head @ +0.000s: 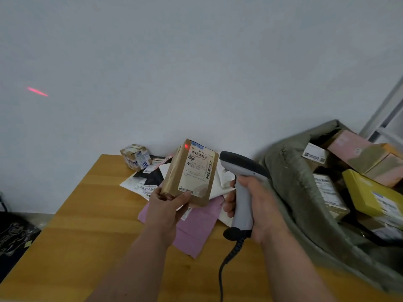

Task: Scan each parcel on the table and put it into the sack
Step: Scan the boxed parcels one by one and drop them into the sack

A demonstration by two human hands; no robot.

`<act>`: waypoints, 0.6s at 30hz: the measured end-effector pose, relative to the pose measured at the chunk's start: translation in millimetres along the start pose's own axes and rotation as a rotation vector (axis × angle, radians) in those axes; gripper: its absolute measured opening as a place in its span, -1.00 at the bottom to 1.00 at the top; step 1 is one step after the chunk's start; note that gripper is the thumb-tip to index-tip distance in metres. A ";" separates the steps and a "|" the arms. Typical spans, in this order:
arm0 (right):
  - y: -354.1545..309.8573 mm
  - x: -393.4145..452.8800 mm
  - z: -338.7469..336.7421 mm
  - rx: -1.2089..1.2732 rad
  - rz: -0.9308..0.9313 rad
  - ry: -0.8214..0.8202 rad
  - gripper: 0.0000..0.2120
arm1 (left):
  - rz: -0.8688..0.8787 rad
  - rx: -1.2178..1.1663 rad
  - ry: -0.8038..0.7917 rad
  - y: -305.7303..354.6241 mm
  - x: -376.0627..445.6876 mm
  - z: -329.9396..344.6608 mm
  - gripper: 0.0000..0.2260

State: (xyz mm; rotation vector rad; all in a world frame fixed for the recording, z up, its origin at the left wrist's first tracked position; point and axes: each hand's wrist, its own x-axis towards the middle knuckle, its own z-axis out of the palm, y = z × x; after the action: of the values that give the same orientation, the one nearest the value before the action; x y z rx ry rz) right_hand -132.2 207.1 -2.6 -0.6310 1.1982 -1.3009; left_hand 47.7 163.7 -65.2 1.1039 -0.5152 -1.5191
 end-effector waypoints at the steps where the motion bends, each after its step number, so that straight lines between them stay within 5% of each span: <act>1: -0.8 -0.6 -4.1 -0.001 0.002 -0.003 -0.82 | 0.007 0.004 0.012 -2.7 -3.4 3.4 -0.32; 12: -3.4 -10.5 -45.1 -0.001 0.029 -0.021 -0.80 | 0.064 0.003 0.028 -26.0 -36.1 33.9 -0.48; 18: -7.0 -23.4 -56.7 0.007 0.013 0.007 -0.82 | 0.061 0.028 -0.001 -35.8 -41.7 38.6 -0.33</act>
State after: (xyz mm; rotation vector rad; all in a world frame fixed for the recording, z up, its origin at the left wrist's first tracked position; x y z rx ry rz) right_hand -183.0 242.0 -7.5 -0.6134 1.2012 -1.2963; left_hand -6.8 202.8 -61.3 1.0994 -0.5682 -1.4634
